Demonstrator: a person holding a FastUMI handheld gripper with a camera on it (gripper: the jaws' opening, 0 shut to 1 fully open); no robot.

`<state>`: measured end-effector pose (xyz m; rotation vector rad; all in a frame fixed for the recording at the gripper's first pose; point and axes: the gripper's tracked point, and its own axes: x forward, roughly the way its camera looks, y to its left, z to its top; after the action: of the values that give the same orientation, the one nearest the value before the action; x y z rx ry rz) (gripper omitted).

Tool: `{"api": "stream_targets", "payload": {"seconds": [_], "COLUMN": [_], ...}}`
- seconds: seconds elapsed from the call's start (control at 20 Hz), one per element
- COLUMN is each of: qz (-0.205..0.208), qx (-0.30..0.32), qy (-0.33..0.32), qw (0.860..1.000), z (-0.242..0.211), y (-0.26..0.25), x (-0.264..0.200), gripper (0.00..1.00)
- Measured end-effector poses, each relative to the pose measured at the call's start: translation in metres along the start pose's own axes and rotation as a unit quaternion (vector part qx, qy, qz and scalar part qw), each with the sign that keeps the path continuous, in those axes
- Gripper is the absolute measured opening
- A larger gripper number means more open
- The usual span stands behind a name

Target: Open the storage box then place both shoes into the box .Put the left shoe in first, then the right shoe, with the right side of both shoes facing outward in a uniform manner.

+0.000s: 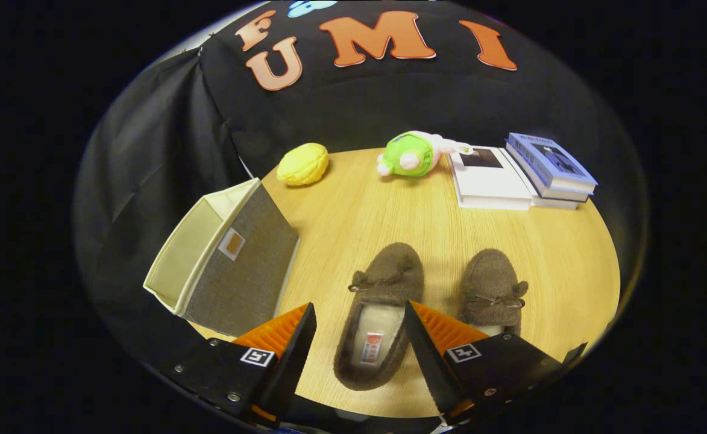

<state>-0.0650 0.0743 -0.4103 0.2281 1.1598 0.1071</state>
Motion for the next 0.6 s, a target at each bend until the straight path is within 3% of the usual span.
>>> {"api": "stream_targets", "payload": {"seconds": [0.4,0.6], "qz": [-0.034,-0.054], "qx": [0.020,0.031], "qy": [0.048,0.061], "qw": [0.998,0.996], "z": [-0.028,-0.031], "y": [-0.032,-0.044], "x": [0.037,0.060], "gripper": [0.85,0.73]}}
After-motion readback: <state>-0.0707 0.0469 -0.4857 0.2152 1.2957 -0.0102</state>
